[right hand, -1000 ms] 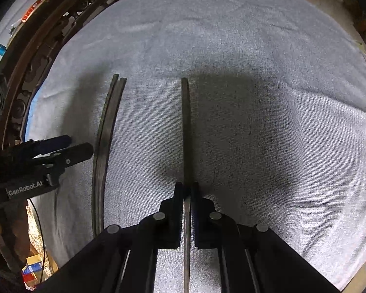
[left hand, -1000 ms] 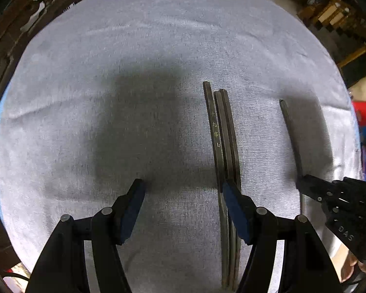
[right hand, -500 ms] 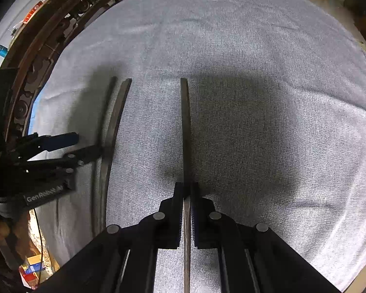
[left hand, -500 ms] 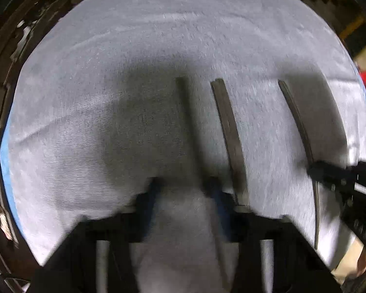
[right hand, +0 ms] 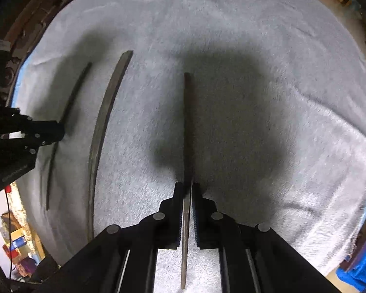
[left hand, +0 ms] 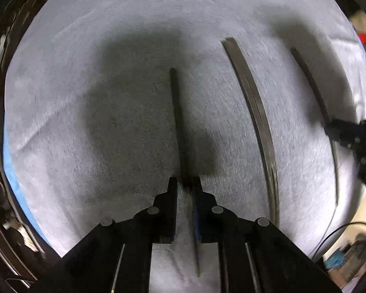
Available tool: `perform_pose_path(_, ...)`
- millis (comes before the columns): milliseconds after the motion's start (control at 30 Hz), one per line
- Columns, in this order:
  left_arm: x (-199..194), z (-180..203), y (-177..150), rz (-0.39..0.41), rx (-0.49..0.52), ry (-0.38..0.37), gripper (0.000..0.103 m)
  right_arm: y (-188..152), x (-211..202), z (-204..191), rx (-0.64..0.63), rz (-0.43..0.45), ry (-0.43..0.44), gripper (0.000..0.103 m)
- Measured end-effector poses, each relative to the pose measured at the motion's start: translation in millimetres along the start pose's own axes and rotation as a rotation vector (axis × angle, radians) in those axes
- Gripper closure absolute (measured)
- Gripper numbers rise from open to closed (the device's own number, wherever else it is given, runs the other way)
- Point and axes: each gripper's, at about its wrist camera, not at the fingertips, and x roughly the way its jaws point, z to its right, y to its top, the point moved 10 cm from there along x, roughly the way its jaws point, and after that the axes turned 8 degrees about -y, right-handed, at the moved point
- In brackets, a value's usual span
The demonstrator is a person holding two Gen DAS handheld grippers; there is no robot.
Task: Organize utensils
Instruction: 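Close the left tool on another dark chopstick beside it, then lift both chopsticks with both tools and carry them over the black holder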
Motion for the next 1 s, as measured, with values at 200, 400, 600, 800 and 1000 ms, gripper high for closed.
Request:
perform_pose_path(200, -7.6, -5.6, -2.6, 0.002, -0.021, 0.007, 0.093, 8.1, -1.9, 0.8, 0.019, -0.017, -0.021, 0.093)
perform_pose_path(400, -5.3, 5.8, -6.2, 0.015, -0.041, -0.035, 0.098, 6.1, -3.3, -0.1, 0.037, -0.03, -0.012, 0.096)
perform_pose_path(600, -3.4, -0.8, -30.8, 0.001, -0.036, -0.075, 0.098, -13.5, -2.1, 11.3, 0.055, -0.052, 0.007, 0.096)
perform_pose_path(800, -2.9, -0.1, -33.7, -0.03, -0.059, -0.111, 0.098, -11.4, -4.0, 13.6, 0.073, -0.068, 0.001, 0.096)
perform_pose_path(1000, -6.0, -13.7, -50.0, 0.03, -0.107, -0.128, 0.098, -25.5, -10.5, 23.4, 0.138, -0.007, 0.054, 0.096)
